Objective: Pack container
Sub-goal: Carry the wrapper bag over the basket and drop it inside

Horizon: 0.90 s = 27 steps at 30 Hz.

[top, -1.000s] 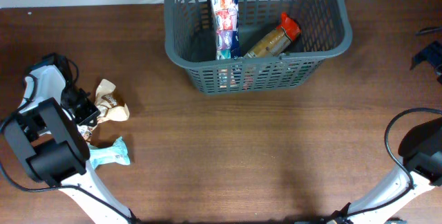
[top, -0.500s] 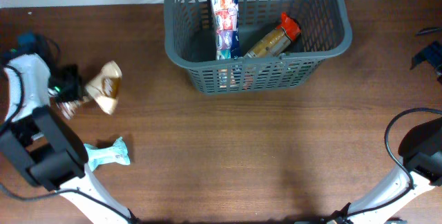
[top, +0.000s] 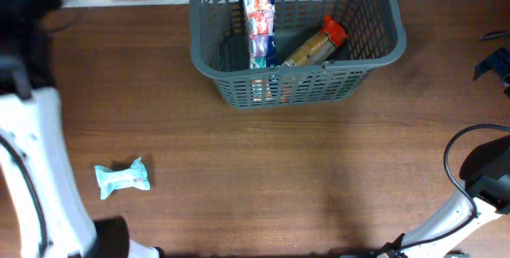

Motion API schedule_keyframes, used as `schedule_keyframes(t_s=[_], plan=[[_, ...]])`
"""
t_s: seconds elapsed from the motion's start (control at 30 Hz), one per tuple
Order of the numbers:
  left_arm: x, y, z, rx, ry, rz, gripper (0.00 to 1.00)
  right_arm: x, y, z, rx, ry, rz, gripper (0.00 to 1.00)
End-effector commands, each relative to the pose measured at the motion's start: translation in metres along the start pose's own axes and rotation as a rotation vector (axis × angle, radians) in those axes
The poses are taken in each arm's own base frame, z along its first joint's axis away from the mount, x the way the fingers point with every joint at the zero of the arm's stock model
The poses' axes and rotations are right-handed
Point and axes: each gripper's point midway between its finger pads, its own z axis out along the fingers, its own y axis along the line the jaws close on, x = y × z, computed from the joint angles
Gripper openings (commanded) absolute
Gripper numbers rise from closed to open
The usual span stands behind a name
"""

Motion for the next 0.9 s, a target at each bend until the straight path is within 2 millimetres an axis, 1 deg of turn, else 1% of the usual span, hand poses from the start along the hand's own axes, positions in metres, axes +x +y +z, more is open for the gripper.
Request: schedule_keyframes(t_s=[0.0,0.07,0.13,0.23,0.37,0.5,0.53,0.6,0.73,0.77,0.87], plan=[[0.017,-0.069,0.009,0.203,0.017,0.22,0.01,0.0,-0.003,0.002,0.017,0.0,-0.006,0.99],[0.031,-0.087,0.026,0.218,0.02,0.229,0.01,0.0,-0.003,0.002,0.017,0.0,-0.006,0.99],[0.046,-0.09,0.044,0.193,0.038,0.218,0.02,0.0,-0.003,0.002,0.017,0.0,-0.006,0.99],[0.078,-0.09,0.074,0.195,0.103,0.2,0.02,0.0,-0.003,0.002,0.017,0.0,-0.006,0.99],[0.12,-0.081,0.112,0.195,0.191,0.17,0.02,0.0,-0.003,0.002,0.017,0.0,-0.006,0.99],[0.162,-0.065,0.148,0.177,0.272,0.091,0.02,0.0,-0.003,0.002,0.017,0.0,-0.006,0.99],[0.17,-0.061,0.154,0.17,0.287,0.077,0.01,0.0,-0.003,0.002,0.017,0.0,-0.006,0.99],[0.192,-0.055,0.167,0.165,0.333,0.048,0.02,0.0,-0.003,0.002,0.017,0.0,-0.006,0.99],[0.229,-0.053,0.182,0.169,0.408,0.034,0.02,0.0,-0.003,0.002,0.017,0.0,-0.006,0.99],[0.237,-0.053,0.185,0.168,0.423,0.032,0.05,0.0,-0.003,0.002,0.017,0.0,-0.006,0.99],[0.259,-0.056,0.189,0.169,0.471,0.026,0.18,0.0,-0.003,0.002,0.017,0.0,-0.006,0.99]])
